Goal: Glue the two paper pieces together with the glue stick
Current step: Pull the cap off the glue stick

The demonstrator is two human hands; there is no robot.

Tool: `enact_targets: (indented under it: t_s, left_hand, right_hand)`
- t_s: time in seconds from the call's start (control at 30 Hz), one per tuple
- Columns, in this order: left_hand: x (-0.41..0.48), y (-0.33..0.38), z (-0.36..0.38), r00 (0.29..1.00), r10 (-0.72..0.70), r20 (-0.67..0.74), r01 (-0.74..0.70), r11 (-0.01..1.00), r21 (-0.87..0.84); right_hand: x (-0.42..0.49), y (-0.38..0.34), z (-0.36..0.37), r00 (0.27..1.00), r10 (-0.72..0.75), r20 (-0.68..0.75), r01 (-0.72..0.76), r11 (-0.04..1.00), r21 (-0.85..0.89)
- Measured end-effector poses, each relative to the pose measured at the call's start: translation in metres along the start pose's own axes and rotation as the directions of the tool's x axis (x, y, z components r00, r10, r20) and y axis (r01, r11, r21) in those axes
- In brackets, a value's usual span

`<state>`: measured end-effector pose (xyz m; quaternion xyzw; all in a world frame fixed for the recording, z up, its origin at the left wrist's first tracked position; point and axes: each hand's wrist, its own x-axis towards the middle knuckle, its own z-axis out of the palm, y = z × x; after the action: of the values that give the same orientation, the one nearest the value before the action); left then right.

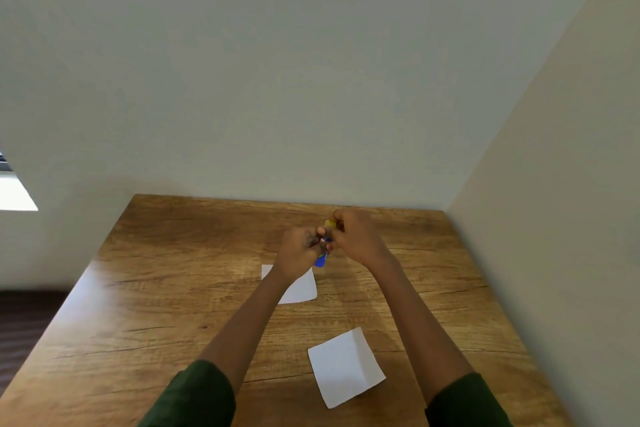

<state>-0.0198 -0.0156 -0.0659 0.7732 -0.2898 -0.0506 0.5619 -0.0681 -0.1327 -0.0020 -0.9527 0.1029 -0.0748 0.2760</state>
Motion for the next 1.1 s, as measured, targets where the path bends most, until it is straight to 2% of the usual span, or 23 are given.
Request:
enact_targets:
  t_s: [0.27,0.47,0.53,0.67,0.73,0.87,0.97,1.1]
  left_hand:
    - [0.003,-0.005,-0.001,0.999,0.003,0.035,-0.004,1.000,0.026]
    - [-0.002,-0.004,-0.003,1.000,-0.018,0.017,0.017,0.999,0.043]
    - [-0.004,-0.005,-0.004,0.999,-0.032,0.003,0.032,0.998,0.052]
    - [-0.009,-0.005,-0.002,0.999,-0.049,-0.005,0.049,0.999,0.008]
    - [-0.010,-0.005,-0.001,0.998,-0.059,0.002,0.059,0.998,-0.005]
    - [-0.009,-0.009,0.000,0.998,-0.059,0.022,0.060,0.998,-0.005]
    - [-0.010,-0.012,0.002,0.996,-0.090,-0.005,0.089,0.996,-0.018]
    - [-0.010,-0.013,0.003,0.994,-0.106,-0.030,0.105,0.994,-0.026]
  right_hand:
    - [0.000,0.001,-0.007,0.995,-0.066,0.072,0.068,0.997,-0.036]
    - [0.001,0.001,-0.012,0.969,-0.086,0.234,0.066,0.994,0.092]
    - [0.000,0.000,-0.010,0.979,-0.053,0.197,0.031,0.993,0.114]
    - [0.000,-0.001,-0.004,0.996,0.024,0.087,-0.021,0.999,-0.031]
    - [-0.001,0.000,-0.002,0.997,0.015,0.079,-0.011,0.999,-0.050]
    - [-0.001,0.000,-0.006,0.994,-0.038,0.100,0.036,0.999,0.018]
    - [-0.001,0.002,-0.014,0.997,-0.070,0.035,0.068,0.996,0.049]
    - [-0.002,0.020,-0.019,0.999,-0.034,-0.031,0.032,0.998,-0.046]
